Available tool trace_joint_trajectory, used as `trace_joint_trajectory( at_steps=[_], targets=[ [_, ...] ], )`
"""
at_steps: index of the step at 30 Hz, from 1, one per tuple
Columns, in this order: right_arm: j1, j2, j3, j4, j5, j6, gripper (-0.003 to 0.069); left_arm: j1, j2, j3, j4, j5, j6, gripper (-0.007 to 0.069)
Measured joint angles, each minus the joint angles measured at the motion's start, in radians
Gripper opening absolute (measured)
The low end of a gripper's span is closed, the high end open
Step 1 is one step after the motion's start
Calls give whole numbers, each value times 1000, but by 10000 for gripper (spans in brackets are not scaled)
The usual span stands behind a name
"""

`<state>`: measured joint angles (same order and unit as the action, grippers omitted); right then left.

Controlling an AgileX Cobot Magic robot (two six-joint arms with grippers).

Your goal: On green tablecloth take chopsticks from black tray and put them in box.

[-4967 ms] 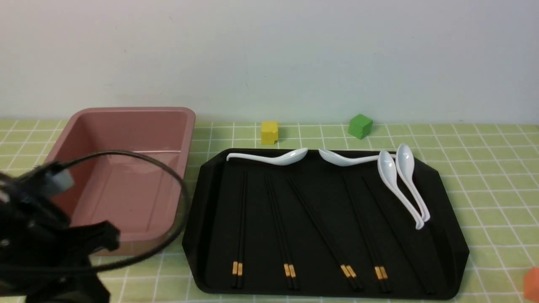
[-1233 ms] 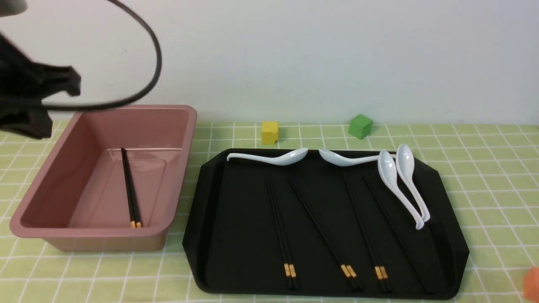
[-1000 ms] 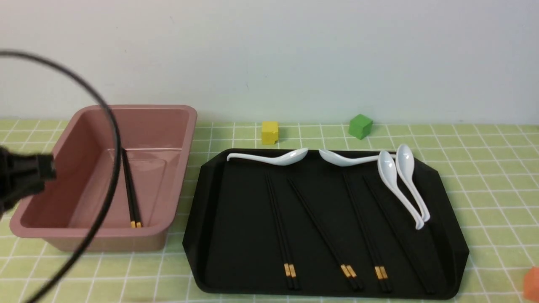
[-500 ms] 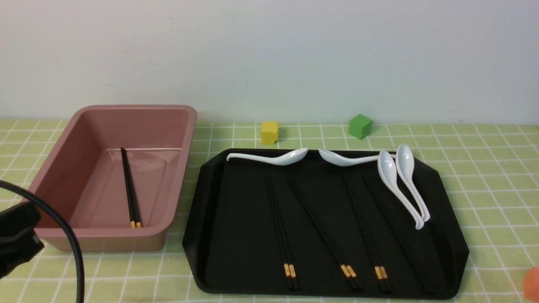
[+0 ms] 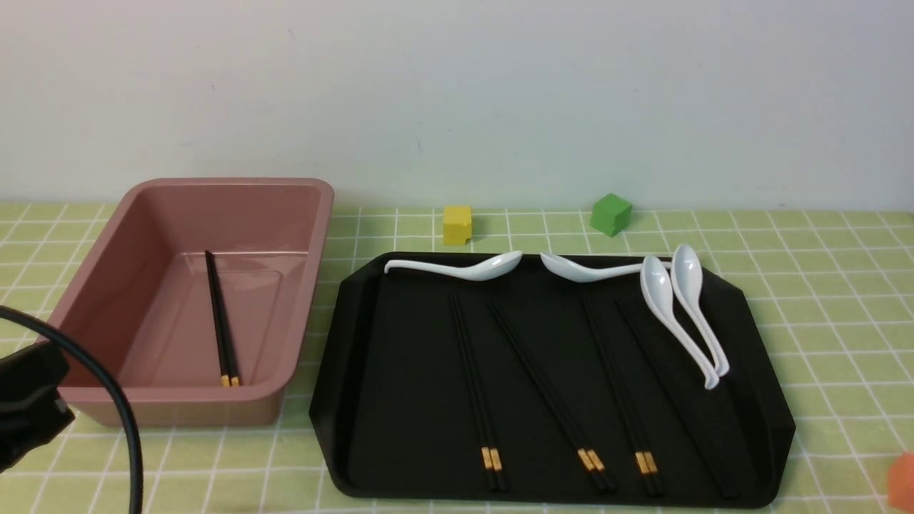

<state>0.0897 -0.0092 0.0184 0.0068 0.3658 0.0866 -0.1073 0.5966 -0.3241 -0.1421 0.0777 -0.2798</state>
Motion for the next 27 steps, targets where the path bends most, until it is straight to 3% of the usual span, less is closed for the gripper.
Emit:
trace_joint_trajectory(
  at_steps=[7, 15, 22, 27],
  targets=[
    [0, 0, 0, 0, 0, 0, 240, 0, -28, 1, 0, -1, 0, -11],
    [0, 0, 0, 0, 0, 0, 240, 0, -280, 31, 15, 48, 0, -9],
    [0, 0, 0, 0, 0, 0, 240, 0, -470, 194, 26, 57, 0, -6],
    [0, 0, 0, 0, 0, 0, 240, 0, -567, 338, 125, 83, 0, -1]
  ],
)
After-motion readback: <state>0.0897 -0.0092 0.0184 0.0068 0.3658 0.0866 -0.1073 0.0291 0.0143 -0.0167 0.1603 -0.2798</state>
